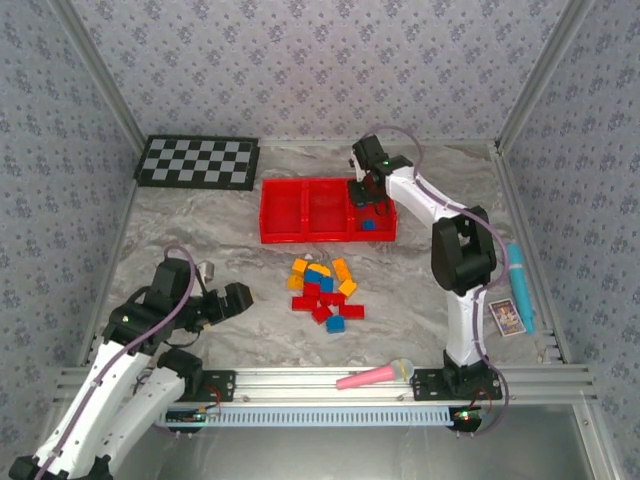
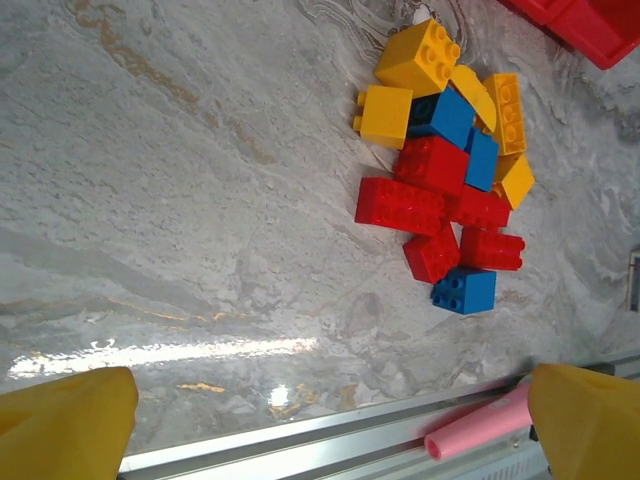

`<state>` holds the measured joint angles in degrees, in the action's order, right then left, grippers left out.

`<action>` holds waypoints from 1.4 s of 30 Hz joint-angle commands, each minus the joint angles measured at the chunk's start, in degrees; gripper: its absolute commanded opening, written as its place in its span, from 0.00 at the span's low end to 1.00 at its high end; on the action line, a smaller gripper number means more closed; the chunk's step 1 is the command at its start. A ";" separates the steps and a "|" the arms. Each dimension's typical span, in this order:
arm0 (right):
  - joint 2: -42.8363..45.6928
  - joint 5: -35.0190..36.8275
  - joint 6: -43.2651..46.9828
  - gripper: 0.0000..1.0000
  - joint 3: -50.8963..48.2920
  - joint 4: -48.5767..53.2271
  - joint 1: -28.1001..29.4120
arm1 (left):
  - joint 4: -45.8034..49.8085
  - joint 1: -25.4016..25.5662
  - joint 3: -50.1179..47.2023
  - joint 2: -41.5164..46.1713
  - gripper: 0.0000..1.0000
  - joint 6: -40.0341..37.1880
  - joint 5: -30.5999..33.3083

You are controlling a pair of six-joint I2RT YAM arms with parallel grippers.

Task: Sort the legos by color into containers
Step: Place the lego in the container, then pick up the lego from the bottom-center of the table.

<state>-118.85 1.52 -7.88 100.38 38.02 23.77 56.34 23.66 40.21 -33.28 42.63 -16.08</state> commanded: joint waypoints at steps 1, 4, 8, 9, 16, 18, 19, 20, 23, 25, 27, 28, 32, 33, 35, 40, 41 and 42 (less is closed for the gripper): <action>-0.57 -0.03 1.38 0.19 2.67 3.11 -0.03 | -0.70 0.33 2.49 -0.76 1.00 -2.85 0.99; -0.60 0.23 1.03 0.23 2.20 3.11 -0.30 | -0.98 0.33 3.08 -1.41 1.00 -3.80 1.76; 0.56 2.00 -0.44 0.40 0.89 3.27 -0.32 | -0.88 0.33 4.90 -2.47 1.00 -5.67 2.02; 1.24 2.47 -0.87 0.44 0.20 2.76 -0.30 | -0.84 0.33 5.32 -2.78 1.00 -5.92 2.05; 10.28 4.00 -2.89 0.62 -6.35 1.63 0.89 | -0.38 0.33 8.48 -4.60 1.00 -9.61 2.03; 14.23 4.19 -3.51 0.65 -8.60 2.41 1.61 | 0.44 0.33 9.71 -5.12 1.00 -11.34 4.03; 16.47 5.76 -4.55 0.71 -10.29 3.09 2.39 | 1.05 0.33 10.24 -5.57 1.00 -12.19 5.66; 18.41 8.13 -6.46 0.76 -12.06 3.89 3.23 | 1.58 0.33 10.73 -6.10 1.00 -12.99 6.85; 26.40 11.48 -11.88 0.82 -20.62 4.11 6.46 | 1.21 0.33 11.00 -8.02 1.00 -14.93 7.07; 32.65 12.01 -16.36 0.85 -26.91 3.83 8.98 | -0.01 0.33 10.40 -9.13 1.00 -15.53 5.60; 38.59 12.02 -20.80 0.87 -33.11 3.26 11.73 | -0.74 0.33 10.08 -10.02 1.00 -16.00 4.31; 41.43 11.74 -23.47 0.88 -36.50 3.03 13.52 | -0.96 0.33 9.93 -10.35 1.00 -16.13 3.87; 48.40 11.42 -33.35 0.89 -44.50 3.99 20.96 | -1.44 0.33 9.42 -10.82 1.00 -15.96 4.27; 49.13 11.11 -35.55 0.89 -45.92 4.58 22.98 | -1.40 0.33 9.45 -11.06 1.00 -16.04 4.21; 49.43 10.61 -38.82 0.90 -47.72 5.46 26.93 | -1.50 0.33 9.36 -11.17 1.00 -16.17 3.86; 47.58 11.08 -45.88 0.92 -49.61 5.33 35.85 | -2.32 0.33 8.88 -9.64 1.00 -16.61 1.75; 46.86 11.11 -46.94 0.92 -49.66 4.96 36.99 | -2.52 0.33 8.65 -9.14 1.00 -16.57 1.63; 45.90 11.14 -48.03 0.92 -49.79 4.34 38.36 | -2.68 0.33 8.57 -8.73 1.00 -16.53 1.69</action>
<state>-71.29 11.35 -49.15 51.24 42.02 59.99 54.98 23.66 49.30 -43.48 27.40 -12.67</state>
